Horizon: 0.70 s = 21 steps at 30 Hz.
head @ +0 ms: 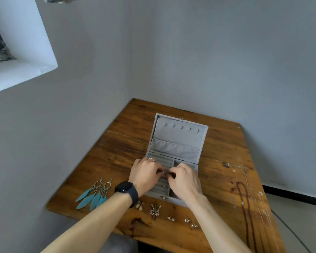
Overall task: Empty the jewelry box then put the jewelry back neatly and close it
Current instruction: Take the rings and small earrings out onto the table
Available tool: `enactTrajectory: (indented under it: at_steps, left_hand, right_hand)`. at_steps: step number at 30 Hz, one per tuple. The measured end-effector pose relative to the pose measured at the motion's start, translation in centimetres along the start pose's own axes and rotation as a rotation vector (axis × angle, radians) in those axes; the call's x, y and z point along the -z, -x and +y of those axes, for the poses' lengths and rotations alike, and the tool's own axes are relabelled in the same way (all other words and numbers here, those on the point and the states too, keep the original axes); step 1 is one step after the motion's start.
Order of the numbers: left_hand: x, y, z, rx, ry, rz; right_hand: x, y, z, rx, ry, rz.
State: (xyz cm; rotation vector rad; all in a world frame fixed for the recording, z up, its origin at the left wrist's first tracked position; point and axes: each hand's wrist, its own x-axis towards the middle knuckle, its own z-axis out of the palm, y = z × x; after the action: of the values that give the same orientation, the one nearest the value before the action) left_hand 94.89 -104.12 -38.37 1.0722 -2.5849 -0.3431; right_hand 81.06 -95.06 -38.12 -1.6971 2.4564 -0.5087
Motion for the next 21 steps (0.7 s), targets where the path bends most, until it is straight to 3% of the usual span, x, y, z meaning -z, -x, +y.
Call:
enactTrajectory:
  at_steps: [8,14,21]
  left_hand:
    - [2.9,3.7,-2.2,0.079,0.213,0.088]
    - [4.8,10.5,-3.8,0.151,0.367,0.064]
    - [2.7,16.4,-3.8,0.191,0.417,0.022]
  right_hand:
    - [1.0,0.9,-1.0,-0.062,-0.150,0.071]
    - [1.4,9.2,-4.2,-0.107,-0.436,0.162]
    - [-3.5,15.8,-6.9,-0.130,-0.486,0.148]
